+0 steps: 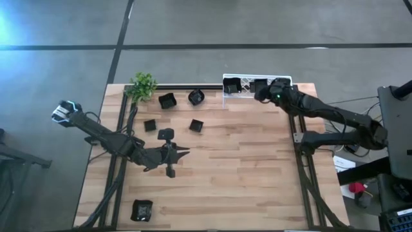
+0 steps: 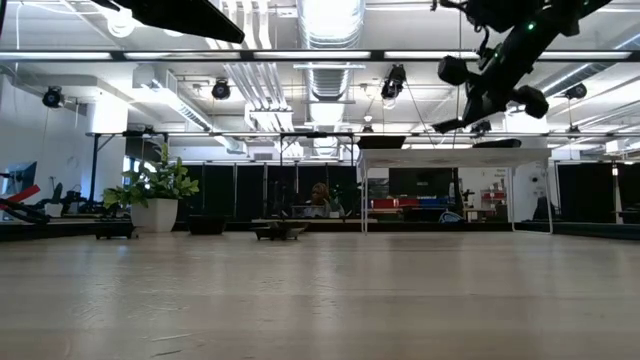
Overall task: Pick & Place Mini shaped plates
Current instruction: Stack the black square plate on top of the black square plate on the shelf
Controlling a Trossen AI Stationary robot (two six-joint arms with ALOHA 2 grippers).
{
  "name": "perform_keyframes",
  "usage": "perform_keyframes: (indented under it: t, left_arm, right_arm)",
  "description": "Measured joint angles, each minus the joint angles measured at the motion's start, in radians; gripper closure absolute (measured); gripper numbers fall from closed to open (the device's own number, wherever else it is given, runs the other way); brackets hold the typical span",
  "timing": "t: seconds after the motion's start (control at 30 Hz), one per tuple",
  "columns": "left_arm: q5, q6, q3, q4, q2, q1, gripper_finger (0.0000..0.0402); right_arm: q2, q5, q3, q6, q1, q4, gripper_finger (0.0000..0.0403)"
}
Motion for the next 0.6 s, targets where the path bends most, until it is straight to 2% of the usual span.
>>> perform_keyframes:
  t: [0.3,0.6]
  left_arm:
    - [0.0,0.009,0.0,-0.001,0.0,0.0,0.0354]
    - [0.0,0.01,0.0,-0.001,0.0,0.0,0.0354]
  right_arm:
    - [0.076,-0.058,0.0,-0.026,-0.079,0.029,0.0394]
    - [0.105,-0.082,0.0,-0.076,-0.082,0.107,0.0394]
